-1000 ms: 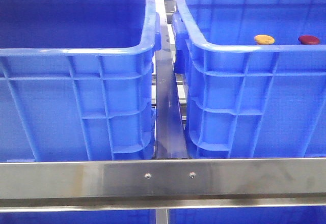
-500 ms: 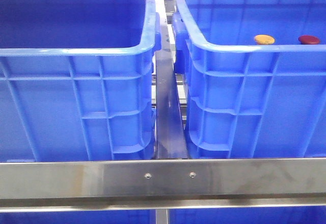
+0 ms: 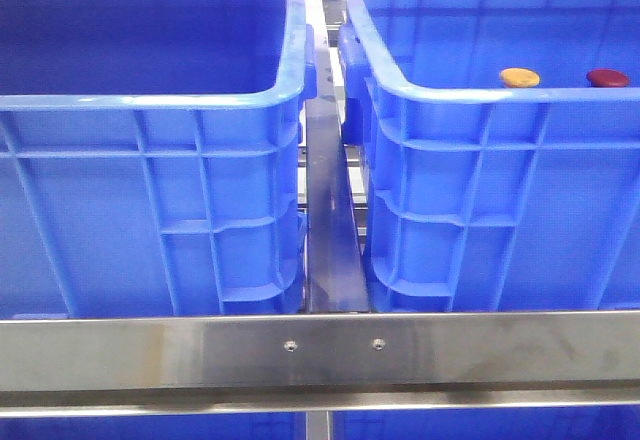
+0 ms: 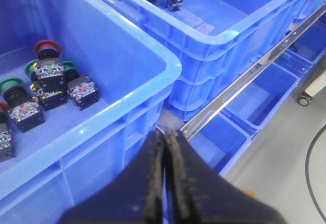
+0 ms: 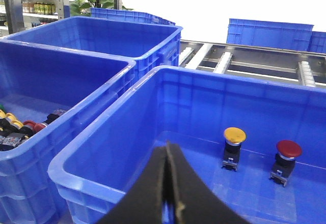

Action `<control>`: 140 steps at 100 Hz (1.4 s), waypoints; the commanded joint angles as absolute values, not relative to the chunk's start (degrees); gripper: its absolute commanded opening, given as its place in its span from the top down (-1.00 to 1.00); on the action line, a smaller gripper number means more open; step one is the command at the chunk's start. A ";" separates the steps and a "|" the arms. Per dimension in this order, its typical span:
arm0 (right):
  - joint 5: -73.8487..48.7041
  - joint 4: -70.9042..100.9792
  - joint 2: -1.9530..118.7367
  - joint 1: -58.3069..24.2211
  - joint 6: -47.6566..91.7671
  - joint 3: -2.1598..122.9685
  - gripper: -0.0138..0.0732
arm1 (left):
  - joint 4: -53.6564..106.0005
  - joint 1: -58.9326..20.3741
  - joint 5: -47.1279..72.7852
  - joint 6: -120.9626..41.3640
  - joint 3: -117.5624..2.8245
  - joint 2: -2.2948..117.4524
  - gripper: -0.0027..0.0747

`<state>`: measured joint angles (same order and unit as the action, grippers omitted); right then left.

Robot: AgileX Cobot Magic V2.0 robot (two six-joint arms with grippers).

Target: Pick red and yellow buttons and place in box

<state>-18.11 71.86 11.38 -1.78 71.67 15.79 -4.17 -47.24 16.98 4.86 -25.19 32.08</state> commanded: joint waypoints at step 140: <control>-17.66 72.99 11.93 -1.99 71.71 17.31 0.83 | -2.41 2.68 -0.75 0.31 2.98 -2.15 0.98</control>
<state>-18.73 71.86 11.25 -1.78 71.51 15.79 -2.98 2.55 4.38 0.00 0.09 -0.36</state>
